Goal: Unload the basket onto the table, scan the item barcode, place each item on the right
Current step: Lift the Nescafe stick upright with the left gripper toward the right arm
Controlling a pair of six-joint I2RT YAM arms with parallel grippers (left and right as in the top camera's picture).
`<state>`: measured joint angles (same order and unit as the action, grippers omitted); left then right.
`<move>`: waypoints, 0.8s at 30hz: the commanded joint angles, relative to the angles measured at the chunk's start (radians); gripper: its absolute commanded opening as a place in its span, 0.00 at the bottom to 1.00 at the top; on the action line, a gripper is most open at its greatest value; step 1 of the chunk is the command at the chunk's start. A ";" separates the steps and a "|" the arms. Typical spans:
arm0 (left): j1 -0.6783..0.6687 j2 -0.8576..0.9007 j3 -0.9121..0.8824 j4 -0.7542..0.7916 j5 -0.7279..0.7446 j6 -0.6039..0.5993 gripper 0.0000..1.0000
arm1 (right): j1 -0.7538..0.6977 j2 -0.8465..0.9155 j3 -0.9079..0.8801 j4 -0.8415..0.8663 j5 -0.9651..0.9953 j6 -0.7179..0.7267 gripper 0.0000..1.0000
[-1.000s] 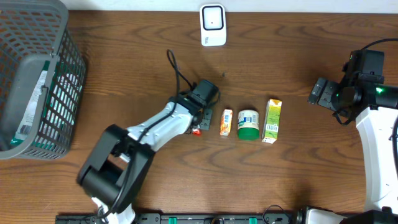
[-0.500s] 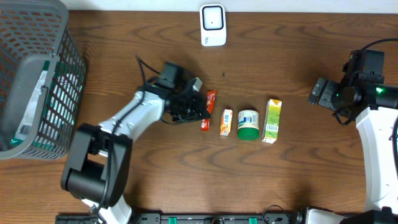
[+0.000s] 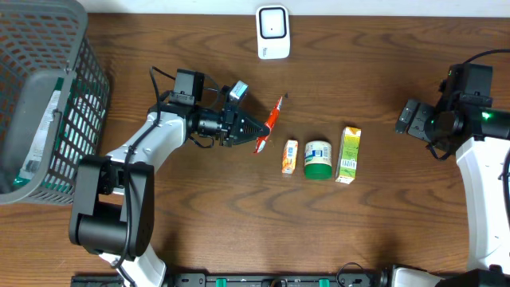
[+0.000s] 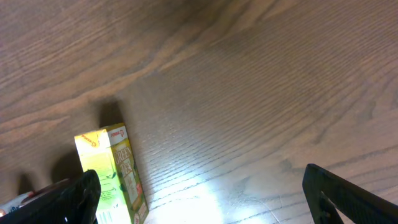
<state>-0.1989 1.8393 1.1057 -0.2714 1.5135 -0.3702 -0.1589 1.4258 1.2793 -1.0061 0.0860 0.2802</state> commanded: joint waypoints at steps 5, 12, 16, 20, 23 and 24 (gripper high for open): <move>0.014 0.000 -0.001 0.031 0.053 -0.002 0.07 | -0.004 -0.005 0.002 0.000 0.010 -0.008 0.99; 0.014 0.000 -0.001 0.031 0.045 -0.002 0.07 | -0.004 -0.005 0.002 -0.001 0.011 -0.008 0.99; 0.014 0.000 -0.001 0.031 0.045 -0.002 0.07 | -0.004 -0.005 0.002 0.000 0.011 -0.008 0.99; 0.014 0.000 -0.001 0.031 0.045 -0.002 0.08 | -0.004 -0.005 0.002 -0.001 0.010 -0.008 0.99; 0.014 0.000 -0.001 0.031 0.045 -0.002 0.07 | -0.004 -0.005 0.002 -0.001 0.011 -0.008 0.99; 0.014 0.000 -0.001 0.031 0.045 -0.002 0.08 | -0.004 -0.005 0.002 -0.001 0.010 -0.008 0.99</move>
<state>-0.1905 1.8393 1.1057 -0.2420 1.5398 -0.3702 -0.1589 1.4258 1.2793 -1.0061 0.0860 0.2802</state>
